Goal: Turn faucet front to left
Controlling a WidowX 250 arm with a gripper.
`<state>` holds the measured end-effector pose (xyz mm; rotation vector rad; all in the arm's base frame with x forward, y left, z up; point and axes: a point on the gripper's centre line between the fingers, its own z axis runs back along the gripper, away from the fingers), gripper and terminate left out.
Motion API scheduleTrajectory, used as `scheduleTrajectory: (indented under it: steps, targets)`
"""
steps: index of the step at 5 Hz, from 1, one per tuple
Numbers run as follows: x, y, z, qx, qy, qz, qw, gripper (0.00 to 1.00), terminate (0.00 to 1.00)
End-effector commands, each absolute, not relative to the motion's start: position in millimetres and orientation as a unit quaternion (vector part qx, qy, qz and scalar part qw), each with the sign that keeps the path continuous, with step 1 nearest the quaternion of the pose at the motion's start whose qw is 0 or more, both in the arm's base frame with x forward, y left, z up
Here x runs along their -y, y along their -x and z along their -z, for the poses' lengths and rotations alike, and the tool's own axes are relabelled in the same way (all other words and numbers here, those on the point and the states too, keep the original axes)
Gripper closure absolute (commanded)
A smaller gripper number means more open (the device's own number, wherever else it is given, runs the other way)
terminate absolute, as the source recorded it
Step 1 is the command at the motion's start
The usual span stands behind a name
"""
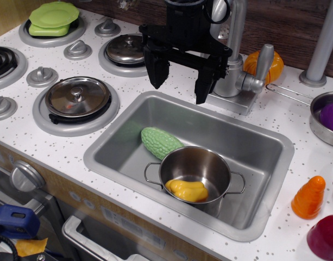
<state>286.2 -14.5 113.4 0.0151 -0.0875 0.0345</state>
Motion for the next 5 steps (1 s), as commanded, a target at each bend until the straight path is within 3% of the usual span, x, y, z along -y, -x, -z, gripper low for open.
scheduleTrajectory:
  steps: [1,5]
  targets:
    - [15,-286,-113,0.044,-0.008,-0.017,0.999,0.00,0.00]
    - [67,-310,-120,0.106,0.007,-0.015,0.994,0.00,0.00]
